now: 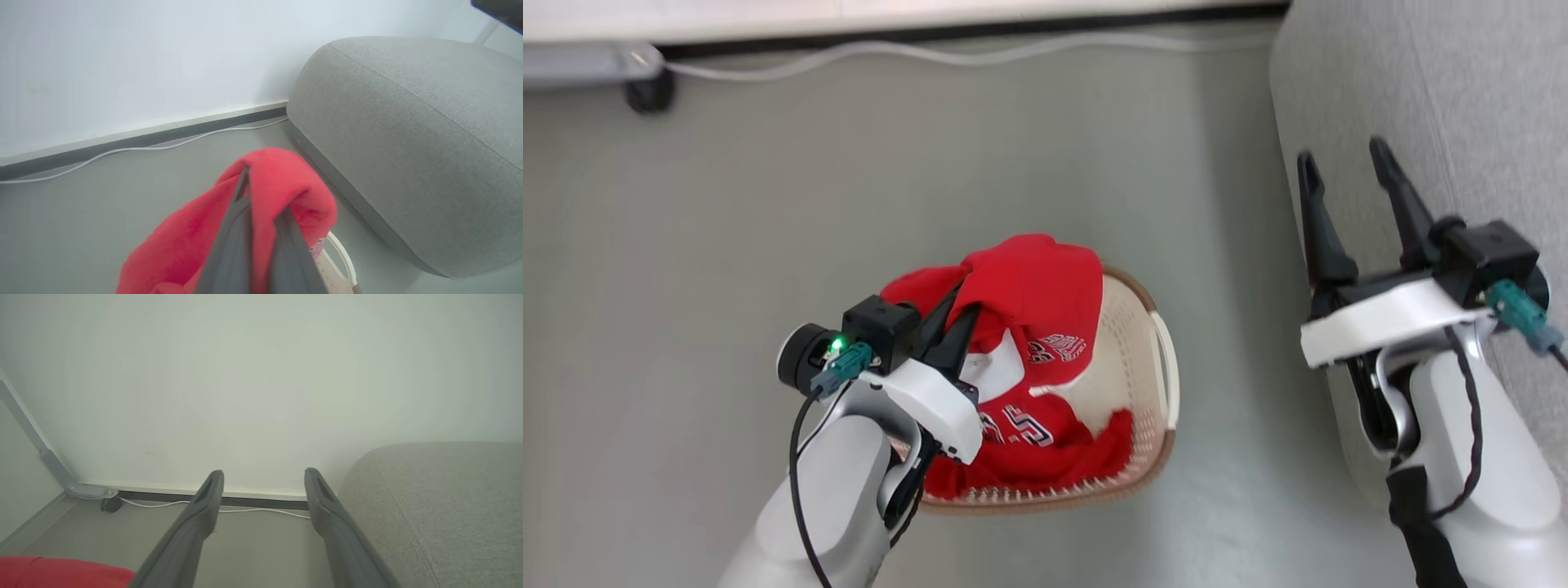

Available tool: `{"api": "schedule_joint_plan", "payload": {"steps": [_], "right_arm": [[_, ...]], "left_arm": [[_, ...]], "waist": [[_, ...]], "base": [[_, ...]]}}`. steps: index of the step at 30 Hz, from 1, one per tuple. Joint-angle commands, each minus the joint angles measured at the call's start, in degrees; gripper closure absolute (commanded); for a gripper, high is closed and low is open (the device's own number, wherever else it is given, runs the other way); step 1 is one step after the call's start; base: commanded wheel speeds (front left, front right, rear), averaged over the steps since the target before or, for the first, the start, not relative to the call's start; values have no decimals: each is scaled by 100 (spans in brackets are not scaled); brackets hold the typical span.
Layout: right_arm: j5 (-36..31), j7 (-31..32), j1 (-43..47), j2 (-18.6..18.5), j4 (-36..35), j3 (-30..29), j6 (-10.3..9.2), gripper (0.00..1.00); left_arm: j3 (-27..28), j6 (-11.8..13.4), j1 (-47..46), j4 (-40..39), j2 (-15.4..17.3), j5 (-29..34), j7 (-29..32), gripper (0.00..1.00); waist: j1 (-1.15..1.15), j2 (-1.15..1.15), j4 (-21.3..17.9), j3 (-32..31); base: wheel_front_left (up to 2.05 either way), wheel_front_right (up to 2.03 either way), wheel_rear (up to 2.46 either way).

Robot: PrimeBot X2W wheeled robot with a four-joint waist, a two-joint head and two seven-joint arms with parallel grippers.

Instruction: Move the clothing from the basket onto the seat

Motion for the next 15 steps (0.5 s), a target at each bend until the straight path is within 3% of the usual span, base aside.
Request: {"api": "schedule_joint_plan", "payload": {"steps": [1, 15], "right_arm": [[-50, -33, 153, 51, -87, 64, 23, 0], [45, -33, 1027, 26, 171, -14, 23, 0]], "left_arm": [[224, -26, 86, -203, 40, 51, -30, 100], [669, -40, 552, -858, -34, 220, -30, 100]], "waist": [[0, 0, 310, -480], [0, 0, 684, -1590]], "base": [[0, 0, 0], [0, 0, 0]]}}
